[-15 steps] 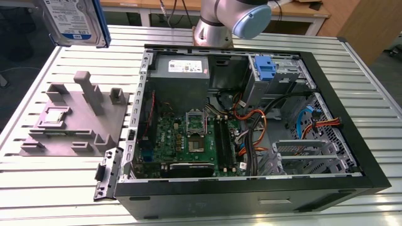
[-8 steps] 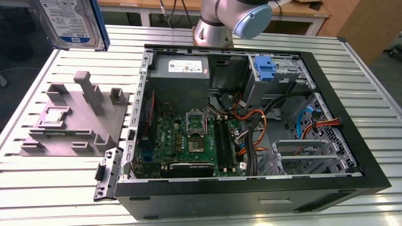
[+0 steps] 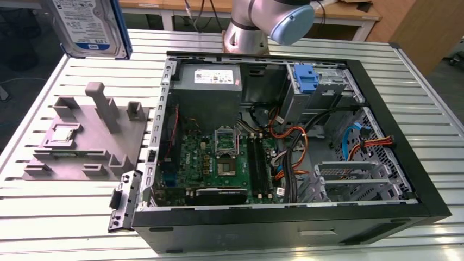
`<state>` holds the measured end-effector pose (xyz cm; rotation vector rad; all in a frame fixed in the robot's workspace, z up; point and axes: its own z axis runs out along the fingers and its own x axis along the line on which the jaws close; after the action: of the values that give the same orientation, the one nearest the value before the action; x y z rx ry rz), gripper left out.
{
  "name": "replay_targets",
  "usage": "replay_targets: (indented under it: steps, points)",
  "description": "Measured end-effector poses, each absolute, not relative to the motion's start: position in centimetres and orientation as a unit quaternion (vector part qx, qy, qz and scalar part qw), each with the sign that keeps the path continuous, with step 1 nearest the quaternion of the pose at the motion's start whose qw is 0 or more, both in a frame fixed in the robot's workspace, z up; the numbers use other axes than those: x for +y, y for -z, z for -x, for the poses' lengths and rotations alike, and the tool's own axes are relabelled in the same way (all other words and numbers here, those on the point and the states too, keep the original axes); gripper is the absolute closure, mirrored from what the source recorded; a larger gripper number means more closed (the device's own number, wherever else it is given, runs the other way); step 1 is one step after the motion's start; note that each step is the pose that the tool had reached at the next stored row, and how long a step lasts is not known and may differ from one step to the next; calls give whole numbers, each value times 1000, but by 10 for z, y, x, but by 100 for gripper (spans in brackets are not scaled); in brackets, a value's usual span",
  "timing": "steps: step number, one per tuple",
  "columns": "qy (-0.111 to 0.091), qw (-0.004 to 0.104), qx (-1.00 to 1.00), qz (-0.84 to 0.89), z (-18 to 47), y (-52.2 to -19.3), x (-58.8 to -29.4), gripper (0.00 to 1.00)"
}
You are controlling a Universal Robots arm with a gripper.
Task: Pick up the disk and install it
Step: 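Pick up the disk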
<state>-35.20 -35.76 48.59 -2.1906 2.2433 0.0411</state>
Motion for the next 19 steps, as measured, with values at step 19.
replay_targets:
  steps: [19]
  points:
    - [-13,3,715,699,326,-486,-358,63]
